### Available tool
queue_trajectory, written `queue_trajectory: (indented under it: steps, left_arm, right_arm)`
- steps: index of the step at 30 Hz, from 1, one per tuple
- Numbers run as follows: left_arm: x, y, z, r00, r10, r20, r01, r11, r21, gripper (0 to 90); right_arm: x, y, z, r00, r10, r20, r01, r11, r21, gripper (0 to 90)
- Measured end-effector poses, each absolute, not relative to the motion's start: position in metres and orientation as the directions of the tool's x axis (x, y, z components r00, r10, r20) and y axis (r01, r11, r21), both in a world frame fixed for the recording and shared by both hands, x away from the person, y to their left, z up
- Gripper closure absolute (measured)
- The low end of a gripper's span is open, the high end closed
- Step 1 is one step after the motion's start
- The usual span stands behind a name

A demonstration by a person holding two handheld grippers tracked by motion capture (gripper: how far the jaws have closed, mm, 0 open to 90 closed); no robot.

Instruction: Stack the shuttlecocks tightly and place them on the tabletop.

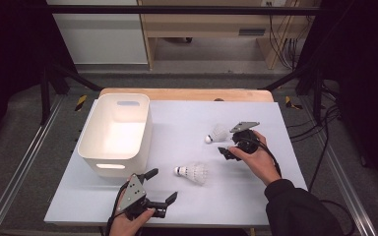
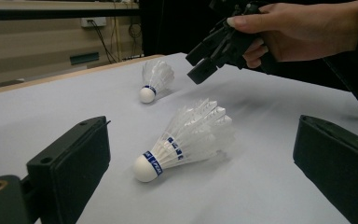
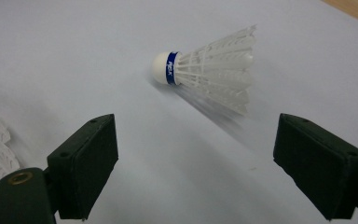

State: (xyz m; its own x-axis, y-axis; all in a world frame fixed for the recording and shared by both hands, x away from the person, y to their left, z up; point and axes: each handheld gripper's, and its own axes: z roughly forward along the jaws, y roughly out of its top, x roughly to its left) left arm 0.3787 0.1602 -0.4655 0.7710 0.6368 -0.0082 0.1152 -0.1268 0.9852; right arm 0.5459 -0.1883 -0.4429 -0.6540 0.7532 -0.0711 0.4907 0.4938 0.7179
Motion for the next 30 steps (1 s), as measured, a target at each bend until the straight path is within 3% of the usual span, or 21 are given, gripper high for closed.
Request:
queue_trajectory:
  steps: [30]
  left_arm:
    - [0.37,0.174,-0.462,0.766,0.643,-0.007,0.089,-0.095,0.992,3.3]
  right_arm:
    - [0.559,-0.176,-0.437,-0.686,0.718,-0.118,0.467,0.559,0.685,9.1]
